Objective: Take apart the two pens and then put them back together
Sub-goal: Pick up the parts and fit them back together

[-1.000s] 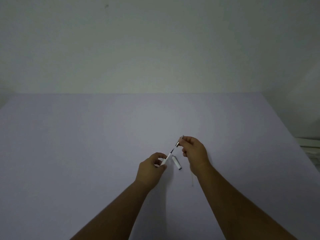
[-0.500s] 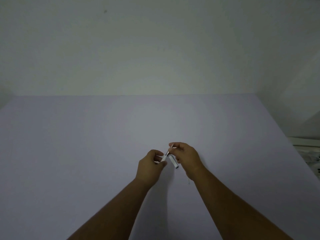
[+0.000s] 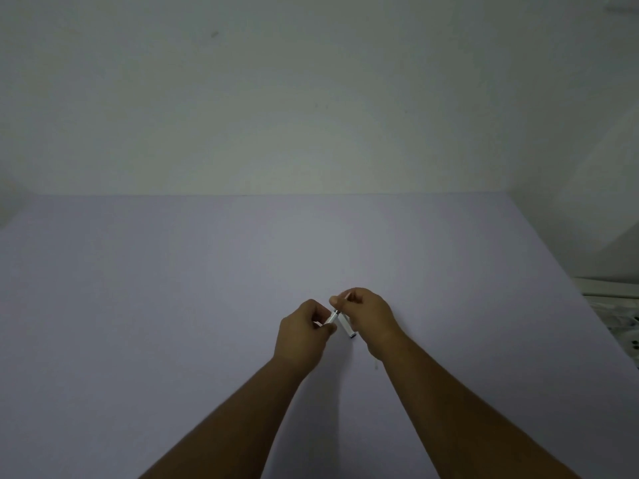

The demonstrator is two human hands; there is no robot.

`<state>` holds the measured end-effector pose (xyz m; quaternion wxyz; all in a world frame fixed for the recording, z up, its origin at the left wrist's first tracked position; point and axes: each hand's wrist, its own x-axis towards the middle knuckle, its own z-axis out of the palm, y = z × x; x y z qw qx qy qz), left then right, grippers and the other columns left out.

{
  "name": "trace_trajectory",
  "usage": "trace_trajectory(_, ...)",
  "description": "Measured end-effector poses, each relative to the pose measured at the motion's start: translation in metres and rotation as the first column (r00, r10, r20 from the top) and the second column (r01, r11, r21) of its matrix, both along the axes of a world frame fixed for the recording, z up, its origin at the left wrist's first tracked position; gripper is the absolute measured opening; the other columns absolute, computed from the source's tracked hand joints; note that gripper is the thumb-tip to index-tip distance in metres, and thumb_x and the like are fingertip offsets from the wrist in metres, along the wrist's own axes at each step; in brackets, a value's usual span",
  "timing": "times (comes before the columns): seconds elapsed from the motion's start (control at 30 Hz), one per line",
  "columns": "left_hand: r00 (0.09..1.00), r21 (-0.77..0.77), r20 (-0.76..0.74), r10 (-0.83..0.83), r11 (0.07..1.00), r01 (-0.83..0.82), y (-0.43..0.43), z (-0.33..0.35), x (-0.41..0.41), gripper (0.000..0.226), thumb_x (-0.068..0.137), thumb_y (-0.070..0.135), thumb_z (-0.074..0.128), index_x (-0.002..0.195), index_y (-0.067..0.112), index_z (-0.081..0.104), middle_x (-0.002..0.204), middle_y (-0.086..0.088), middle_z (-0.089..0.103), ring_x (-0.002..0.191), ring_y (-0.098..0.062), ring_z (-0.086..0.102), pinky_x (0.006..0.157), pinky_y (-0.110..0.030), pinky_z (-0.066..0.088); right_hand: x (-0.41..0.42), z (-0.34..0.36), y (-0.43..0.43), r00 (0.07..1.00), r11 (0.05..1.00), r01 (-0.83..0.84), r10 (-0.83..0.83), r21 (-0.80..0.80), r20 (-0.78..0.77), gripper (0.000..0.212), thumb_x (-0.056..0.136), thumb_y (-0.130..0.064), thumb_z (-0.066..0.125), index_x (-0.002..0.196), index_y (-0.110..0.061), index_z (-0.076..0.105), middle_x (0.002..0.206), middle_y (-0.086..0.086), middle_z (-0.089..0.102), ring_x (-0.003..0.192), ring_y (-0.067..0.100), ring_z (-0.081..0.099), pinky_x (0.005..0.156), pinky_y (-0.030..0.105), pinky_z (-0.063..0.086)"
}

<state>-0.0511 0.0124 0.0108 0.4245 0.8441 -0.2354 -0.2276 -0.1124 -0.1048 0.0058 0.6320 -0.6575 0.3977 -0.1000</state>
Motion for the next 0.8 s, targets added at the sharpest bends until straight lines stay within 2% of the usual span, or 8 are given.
trace_trajectory(0.1, 1.0, 0.001, 0.009, -0.017, 1.0, 0.017, -0.001, 0.001, -0.002, 0.015, 0.08, 0.017, 0.07, 0.074, 0.023, 0.058, 0.071, 0.01, 0.06, 0.061, -0.004, 0.053, 0.054, -0.015, 0.038, 0.0, 0.002, -0.001, 0.995, 0.995, -0.004, -0.005, -0.1, -0.096, 0.035, 0.074, -0.047, 0.071, 0.066, -0.018, 0.053, 0.065, -0.002, 0.054, 0.06, 0.012, 0.048, 0.057, 0.025, 0.039)
trace_trajectory(0.17, 1.0, -0.007, 0.014, -0.014, 1.0, 0.015, -0.002, 0.003, -0.002, 0.018, 0.081, 0.017, 0.07, 0.072, 0.026, 0.056, 0.07, 0.014, 0.059, 0.061, -0.003, 0.053, 0.053, -0.012, 0.037, 0.0, 0.004, -0.001, 0.996, 0.998, -0.026, 0.02, -0.065, -0.085, 0.035, 0.076, -0.051, 0.068, 0.067, -0.021, 0.053, 0.066, -0.003, 0.054, 0.06, 0.012, 0.049, 0.055, 0.024, 0.039)
trace_trajectory(0.27, 1.0, -0.005, 0.016, 0.001, 1.0, -0.001, -0.004, 0.007, 0.001, 0.02, 0.08, 0.016, 0.07, 0.071, 0.027, 0.056, 0.068, 0.016, 0.057, 0.059, -0.002, 0.052, 0.051, -0.011, 0.034, -0.002, 0.009, -0.002, 0.999, 0.998, -0.019, 0.016, 0.066, 0.047, 0.017, 0.081, -0.039, 0.065, 0.078, -0.022, 0.066, 0.075, -0.003, 0.061, 0.061, 0.01, 0.05, 0.058, 0.025, 0.042)
trace_trajectory(0.33, 1.0, -0.006, 0.021, 0.0, 1.0, 0.0, -0.005, 0.009, 0.001, 0.022, 0.08, 0.016, 0.07, 0.069, 0.028, 0.055, 0.068, 0.015, 0.057, 0.059, -0.002, 0.052, 0.051, -0.011, 0.035, -0.003, 0.009, -0.004, 0.999, 0.999, 0.003, -0.006, 0.043, 0.052, 0.014, 0.081, -0.032, 0.066, 0.076, -0.019, 0.066, 0.073, -0.003, 0.061, 0.061, 0.01, 0.05, 0.062, 0.027, 0.042)
trace_trajectory(0.5, 1.0, -0.021, 0.007, -0.01, 1.0, 0.01, -0.006, 0.008, -0.003, 0.019, 0.08, 0.015, 0.07, 0.071, 0.026, 0.057, 0.071, 0.015, 0.059, 0.061, -0.003, 0.054, 0.052, -0.012, 0.035, -0.001, 0.01, -0.004, 0.996, 0.999, 0.033, -0.032, 0.019, -0.083, 0.039, 0.077, -0.048, 0.068, 0.067, -0.013, 0.052, 0.071, 0.002, 0.054, 0.061, 0.016, 0.047, 0.063, 0.031, 0.042)
trace_trajectory(0.6, 1.0, -0.026, -0.007, 0.013, 1.0, -0.013, -0.005, 0.008, 0.001, 0.018, 0.078, 0.015, 0.071, 0.07, 0.025, 0.059, 0.071, 0.015, 0.06, 0.06, -0.002, 0.054, 0.048, -0.009, 0.037, -0.003, 0.012, -0.005, 0.999, 0.99, 0.001, -0.008, 0.143, 0.042, 0.016, 0.084, -0.035, 0.064, 0.075, -0.022, 0.065, 0.084, 0.004, 0.062, 0.067, 0.013, 0.05, 0.066, 0.028, 0.045)
trace_trajectory(0.67, 1.0, -0.024, -0.003, 0.016, 1.0, -0.016, -0.005, 0.008, 0.002, 0.017, 0.078, 0.015, 0.071, 0.071, 0.024, 0.06, 0.071, 0.015, 0.06, 0.061, -0.002, 0.054, 0.049, -0.01, 0.037, -0.003, 0.01, -0.005, 0.999, 0.996, -0.009, 0.006, 0.094, 0.04, 0.014, 0.083, -0.03, 0.065, 0.07, -0.025, 0.065, 0.079, 0.002, 0.063, 0.066, 0.013, 0.051, 0.067, 0.028, 0.046)
trace_trajectory(0.8, 1.0, -0.032, -0.01, 0.01, 0.999, -0.01, -0.005, 0.006, 0.0, 0.022, 0.078, 0.015, 0.072, 0.068, 0.028, 0.057, 0.072, 0.014, 0.061, 0.063, -0.004, 0.056, 0.054, -0.015, 0.037, -0.001, 0.007, -0.004, 0.996, 1.0, 0.019, -0.018, 0.007, -0.083, 0.033, 0.078, -0.046, 0.068, 0.068, -0.016, 0.056, 0.07, -0.001, 0.053, 0.065, 0.015, 0.049, 0.066, 0.03, 0.043)
